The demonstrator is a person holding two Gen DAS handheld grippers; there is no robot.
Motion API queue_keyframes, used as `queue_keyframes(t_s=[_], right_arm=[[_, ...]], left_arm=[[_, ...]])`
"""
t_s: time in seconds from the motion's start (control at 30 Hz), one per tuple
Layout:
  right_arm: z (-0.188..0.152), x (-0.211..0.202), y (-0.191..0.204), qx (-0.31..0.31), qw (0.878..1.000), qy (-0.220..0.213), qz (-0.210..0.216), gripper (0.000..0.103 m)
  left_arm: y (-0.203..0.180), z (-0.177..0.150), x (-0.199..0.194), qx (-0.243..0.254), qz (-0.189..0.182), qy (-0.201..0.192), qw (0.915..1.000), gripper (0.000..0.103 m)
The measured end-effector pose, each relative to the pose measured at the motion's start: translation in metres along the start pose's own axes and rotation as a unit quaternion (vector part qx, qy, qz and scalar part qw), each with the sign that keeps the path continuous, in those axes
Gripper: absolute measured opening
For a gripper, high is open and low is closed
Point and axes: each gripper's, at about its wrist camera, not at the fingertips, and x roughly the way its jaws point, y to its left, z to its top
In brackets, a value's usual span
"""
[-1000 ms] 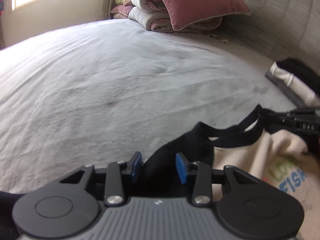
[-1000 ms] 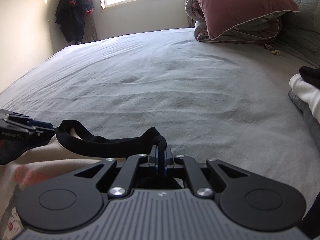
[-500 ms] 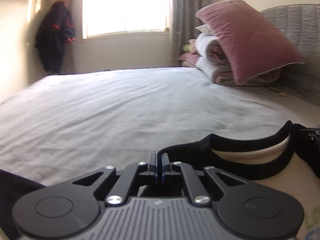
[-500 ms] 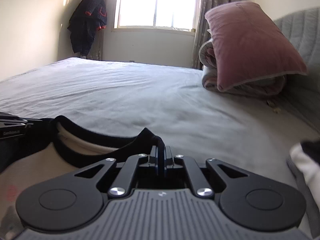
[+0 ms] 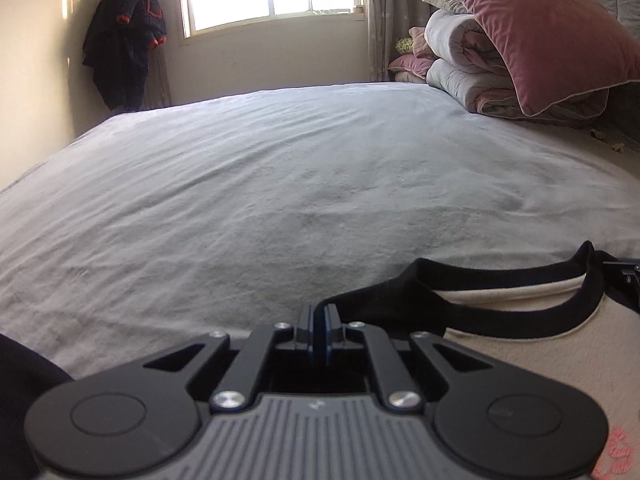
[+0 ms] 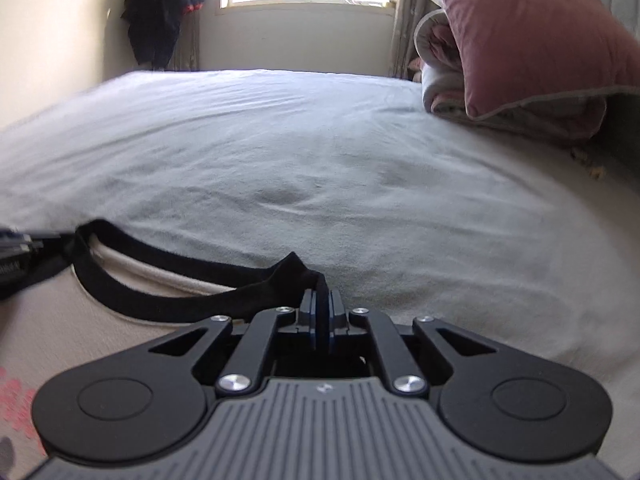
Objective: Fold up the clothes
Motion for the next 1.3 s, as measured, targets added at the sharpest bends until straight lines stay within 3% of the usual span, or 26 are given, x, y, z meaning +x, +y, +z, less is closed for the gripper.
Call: queue_keyframes(t_s=[0.03, 0.1, 0.13, 0.23, 0.33, 0.53, 0.63, 0.73, 0.83, 0.97, 1.07, 1.13, 1.2, 1.3], right_arm=[[0.000, -0.003, 0.000, 0.003, 1.000, -0.002, 0.001, 0.020], [0.000, -0.011, -0.001, 0.014, 1.000, -0.004, -0.003, 0.039], [0.000, -0.017, -0.002, 0.022, 1.000, -0.006, -0.004, 0.047], [0.002, -0.030, -0.006, 0.043, 0.999, -0.012, 0.023, 0.047], [0.005, -0.037, 0.004, 0.030, 0.999, -0.008, 0.030, 0.047], [0.016, -0.040, 0.046, -0.002, 0.999, -0.004, 0.051, 0.048], [0.021, -0.039, 0.074, -0.026, 0.997, -0.001, 0.069, 0.048], [0.025, -0.039, 0.103, -0.062, 0.994, 0.002, 0.093, 0.048], [0.029, -0.036, 0.126, -0.101, 0.989, 0.005, 0.112, 0.048], [0.033, -0.027, 0.143, -0.119, 0.987, 0.009, 0.111, 0.048], [0.032, -0.019, 0.148, -0.118, 0.987, 0.017, 0.103, 0.048], [0.030, -0.013, 0.151, -0.121, 0.988, 0.021, 0.094, 0.048], [0.028, -0.007, 0.153, -0.121, 0.989, 0.025, 0.084, 0.048], [0.023, -0.001, 0.153, -0.096, 0.992, 0.034, 0.075, 0.048]], left_arm=[[0.003, 0.001, -0.003, -0.008, -0.009, -0.002, 0.9999, 0.010], [0.015, 0.003, -0.013, -0.048, -0.042, -0.002, 0.9980, 0.043], [0.025, 0.004, -0.021, -0.072, -0.049, -0.007, 0.9962, 0.047], [0.053, 0.004, -0.042, -0.122, -0.050, -0.014, 0.9912, 0.047], [0.081, 0.001, -0.060, -0.137, -0.020, -0.005, 0.9904, 0.047], [0.128, -0.014, -0.085, -0.118, 0.085, 0.021, 0.9892, 0.052], [0.150, -0.015, -0.084, -0.101, 0.094, 0.015, 0.9903, 0.053], [0.156, -0.012, -0.078, -0.049, 0.011, 0.012, 0.9987, 0.053], [0.150, -0.010, -0.072, 0.024, -0.083, 0.013, 0.9962, 0.066], [0.133, -0.018, -0.048, 0.121, -0.096, 0.040, 0.9873, 0.069], [0.133, -0.026, -0.041, 0.140, -0.092, 0.044, 0.9848, 0.073], [0.133, -0.028, -0.044, 0.134, -0.094, 0.043, 0.9856, 0.063], [0.133, -0.032, -0.049, 0.123, -0.099, 0.039, 0.9867, 0.031], [0.127, -0.041, -0.059, 0.112, -0.056, 0.013, 0.9921, 0.009]])
